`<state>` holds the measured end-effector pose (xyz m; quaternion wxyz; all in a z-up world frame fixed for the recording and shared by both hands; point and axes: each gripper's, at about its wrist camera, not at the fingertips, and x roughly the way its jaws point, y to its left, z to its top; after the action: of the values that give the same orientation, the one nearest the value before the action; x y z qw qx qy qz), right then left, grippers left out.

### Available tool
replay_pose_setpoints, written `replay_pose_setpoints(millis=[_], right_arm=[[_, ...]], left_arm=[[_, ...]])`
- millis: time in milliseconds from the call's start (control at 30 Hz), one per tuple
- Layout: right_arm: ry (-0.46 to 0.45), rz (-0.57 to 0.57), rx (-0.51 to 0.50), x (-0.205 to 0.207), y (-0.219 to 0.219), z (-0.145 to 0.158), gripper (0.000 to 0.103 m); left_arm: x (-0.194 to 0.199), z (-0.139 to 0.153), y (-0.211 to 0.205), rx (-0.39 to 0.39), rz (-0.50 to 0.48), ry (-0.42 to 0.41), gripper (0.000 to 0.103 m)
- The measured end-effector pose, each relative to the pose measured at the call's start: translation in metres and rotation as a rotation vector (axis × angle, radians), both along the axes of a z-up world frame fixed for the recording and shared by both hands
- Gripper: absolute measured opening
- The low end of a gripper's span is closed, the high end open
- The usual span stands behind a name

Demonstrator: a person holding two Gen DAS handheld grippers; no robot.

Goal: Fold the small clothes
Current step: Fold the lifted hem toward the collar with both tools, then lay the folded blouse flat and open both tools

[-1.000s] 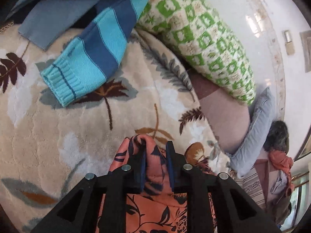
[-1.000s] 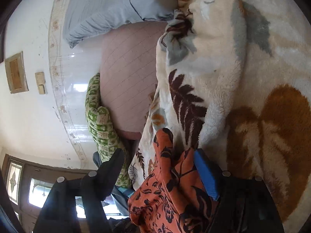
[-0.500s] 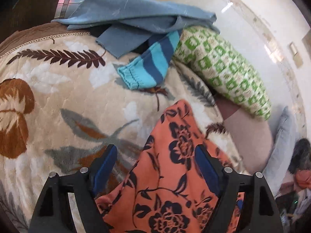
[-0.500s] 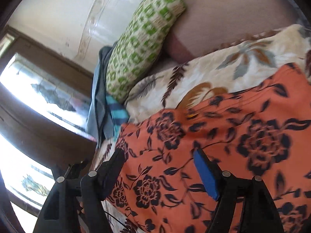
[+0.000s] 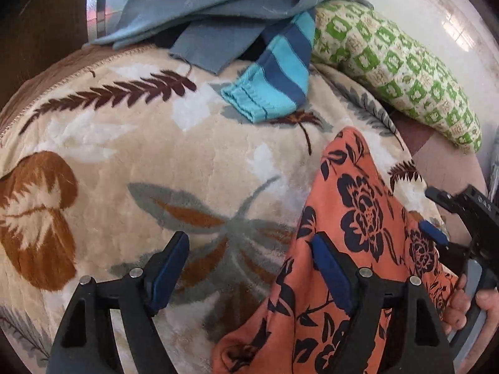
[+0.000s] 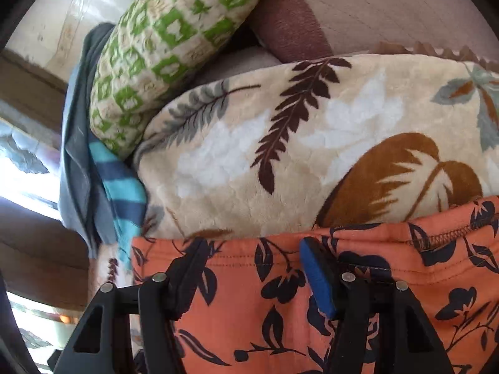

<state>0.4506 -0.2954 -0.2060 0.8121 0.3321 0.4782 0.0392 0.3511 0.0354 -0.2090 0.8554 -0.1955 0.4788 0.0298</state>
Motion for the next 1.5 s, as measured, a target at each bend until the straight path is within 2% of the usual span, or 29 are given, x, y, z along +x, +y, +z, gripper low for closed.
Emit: replay_pose_setpoints(millis=[100, 200, 267, 333, 367, 400, 433, 467, 533, 567, 633, 733, 833, 933, 967, 1033, 1100, 1133, 1167, 1233, 1300, 1400, 1433, 1500], right_arm=[[-0.066, -0.006, -0.110, -0.039, -0.024, 0.033, 0.064], [-0.073, -0.044, -0.155, -0.092, -0.067, 0.046, 0.065], [-0.034, -0.059, -0.184, -0.124, -0.094, 0.041, 0.065], [0.060, -0.081, -0.240, -0.151, -0.119, 0.020, 0.065], [0.113, -0.113, -0.268, -0.167, -0.134, 0.004, 0.064], [0.138, -0.145, -0.260, -0.184, -0.150, -0.011, 0.057], [0.125, -0.179, -0.218, -0.203, -0.166, -0.021, 0.024], [0.090, -0.223, -0.168, -0.221, -0.181, -0.026, 0.007], [0.047, -0.291, -0.046, -0.245, -0.199, -0.029, 0.006], [0.031, -0.311, -0.032, -0.250, -0.201, -0.027, 0.006], [0.005, -0.303, -0.073, -0.248, -0.195, -0.020, 0.011], [-0.092, -0.261, -0.132, -0.234, -0.181, 0.001, 0.013], [-0.085, -0.252, -0.133, -0.209, -0.188, -0.001, 0.013], [-0.022, -0.304, -0.129, -0.192, -0.212, -0.025, 0.011], [-0.020, -0.322, -0.061, -0.192, -0.224, -0.036, 0.004], [-0.019, -0.367, 0.045, -0.197, -0.236, -0.045, 0.000], [-0.012, -0.372, 0.005, -0.200, -0.230, -0.031, 0.001], [-0.032, -0.362, -0.034, -0.203, -0.222, -0.019, 0.008], [-0.057, -0.344, -0.054, -0.206, -0.215, -0.008, 0.009], [-0.098, -0.273, -0.025, -0.211, -0.198, 0.007, 0.009], [-0.095, -0.218, -0.016, -0.219, -0.179, 0.016, 0.009], [-0.037, -0.180, -0.024, -0.234, -0.156, 0.014, 0.009], [-0.013, -0.171, -0.031, -0.242, -0.149, 0.010, 0.009], [0.047, -0.175, -0.110, -0.260, -0.138, -0.001, 0.009]], left_arm=[[-0.005, 0.019, -0.007, 0.017, -0.061, -0.073, 0.082], [-0.009, 0.020, -0.029, -0.023, -0.158, -0.069, 0.082], [-0.006, 0.011, -0.046, 0.030, -0.198, -0.027, 0.082], [-0.003, -0.002, -0.051, 0.108, -0.190, 0.035, 0.082], [0.000, -0.008, -0.049, 0.119, -0.175, 0.063, 0.082], [-0.001, -0.012, -0.043, 0.112, -0.154, 0.080, 0.082], [-0.002, -0.014, -0.036, 0.102, -0.128, 0.087, 0.082], [-0.001, -0.014, -0.032, 0.097, -0.108, 0.085, 0.082], [-0.001, -0.010, -0.032, 0.104, -0.098, 0.078, 0.082], [-0.002, -0.006, -0.034, 0.103, -0.094, 0.058, 0.082], [-0.005, 0.007, -0.044, 0.098, -0.109, -0.014, 0.082], [-0.006, 0.024, -0.076, 0.115, -0.229, -0.096, 0.082], [0.001, 0.013, -0.108, 0.137, -0.346, -0.044, 0.082], [0.007, -0.007, -0.124, 0.252, -0.377, 0.021, 0.084], [0.008, -0.008, -0.126, 0.275, -0.386, 0.012, 0.085], [0.009, -0.007, -0.124, 0.264, -0.377, 0.015, 0.085], [0.010, -0.003, -0.117, 0.219, -0.346, -0.007, 0.085], [0.009, 0.000, -0.114, 0.204, -0.327, -0.025, 0.085], [0.008, 0.004, -0.113, 0.191, -0.320, -0.045, 0.085], [0.003, 0.010, -0.115, 0.180, -0.342, -0.070, 0.085], [0.002, 0.009, -0.119, 0.207, -0.352, -0.052, 0.085], [0.008, -0.011, -0.124, 0.278, -0.346, 0.055, 0.086], [0.006, -0.012, -0.125, 0.291, -0.350, 0.039, 0.089], [0.004, -0.011, -0.130, 0.334, -0.359, 0.035, 0.090]])
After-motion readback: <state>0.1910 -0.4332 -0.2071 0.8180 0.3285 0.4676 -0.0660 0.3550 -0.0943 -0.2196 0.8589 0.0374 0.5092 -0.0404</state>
